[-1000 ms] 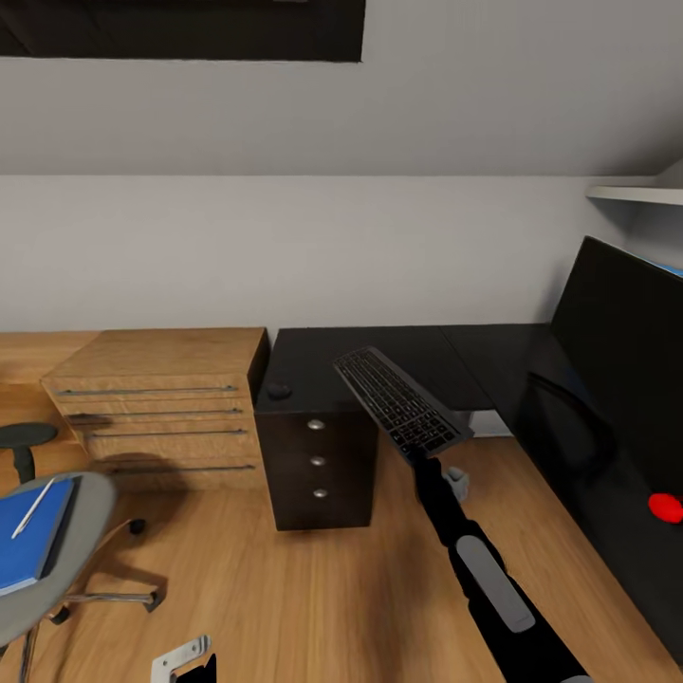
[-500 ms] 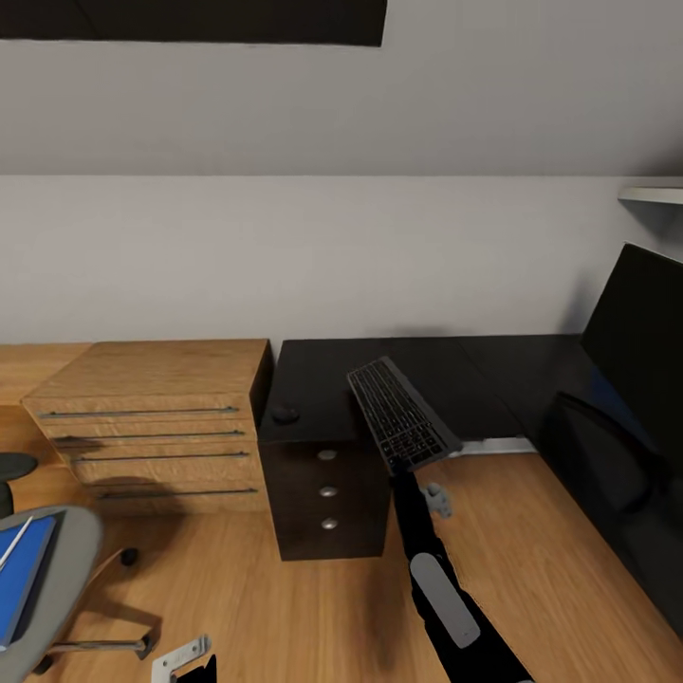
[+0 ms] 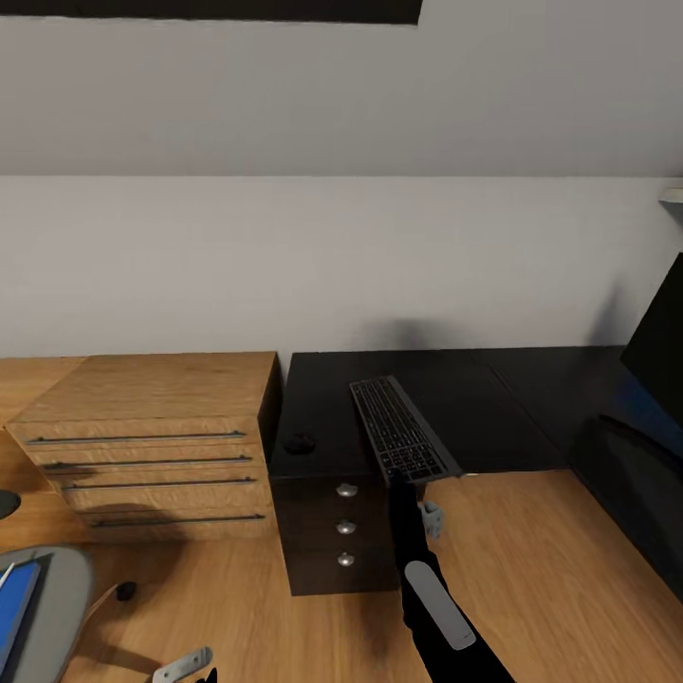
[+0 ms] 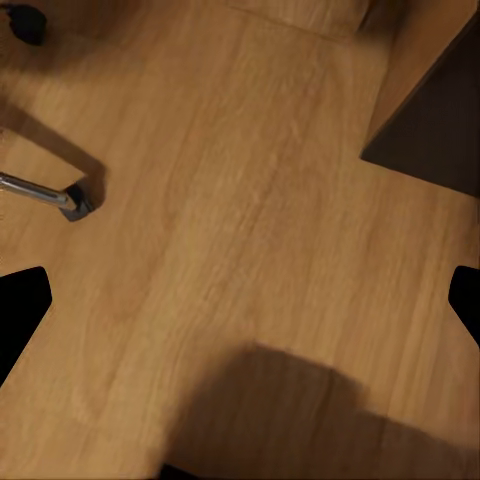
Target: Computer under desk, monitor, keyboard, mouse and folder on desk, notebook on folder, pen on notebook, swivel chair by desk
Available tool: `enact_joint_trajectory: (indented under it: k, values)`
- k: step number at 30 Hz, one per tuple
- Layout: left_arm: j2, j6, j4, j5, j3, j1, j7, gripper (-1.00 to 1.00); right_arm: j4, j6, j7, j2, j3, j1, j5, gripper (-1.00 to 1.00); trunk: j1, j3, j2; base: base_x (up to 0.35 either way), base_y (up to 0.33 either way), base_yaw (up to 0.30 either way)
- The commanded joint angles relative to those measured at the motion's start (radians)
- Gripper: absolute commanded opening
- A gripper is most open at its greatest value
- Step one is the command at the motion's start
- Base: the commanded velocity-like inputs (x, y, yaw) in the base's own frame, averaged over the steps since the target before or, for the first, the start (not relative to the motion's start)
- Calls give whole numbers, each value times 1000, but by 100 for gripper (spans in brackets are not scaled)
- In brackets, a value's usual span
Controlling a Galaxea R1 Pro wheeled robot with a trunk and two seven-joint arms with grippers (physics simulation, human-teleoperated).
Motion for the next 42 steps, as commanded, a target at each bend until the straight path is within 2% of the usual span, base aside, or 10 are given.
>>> enact_joint_trajectory:
  k: [1, 7, 18, 20, 23, 42]
  values:
    - [1, 4, -1, 6, -2, 0, 5, 100, 3, -2, -33, 0, 5, -1, -29, -100, 1, -1, 0, 263, 238, 0]
    - [1, 4, -1, 6, -2, 0, 5, 100, 3, -2, -34, 0, 12, -1, -31, -100, 1, -1, 0, 153, 173, 0]
    - [1, 4, -1, 6, -3, 0, 4, 100, 17, 2, -37, 0, 29, -1, -29, -100, 1, -1, 0, -57, 60, 0]
    - [1, 4, -1, 6, -3, 0, 3, 100, 32, 2, -37, 0, 58, -1, -29, -100, 1, -1, 0, -38, 30, 0]
    - [1, 4, -1, 6, -3, 0, 3, 100, 38, 2, -37, 0, 78, -1, -29, -100, 1, -1, 0, -12, 63, 0]
    - [2, 4, -1, 6, -2, 0, 5, 100, 43, 1, -47, 0, 80, 0, -29, -100, 1, -1, 0, -1, 26, 0]
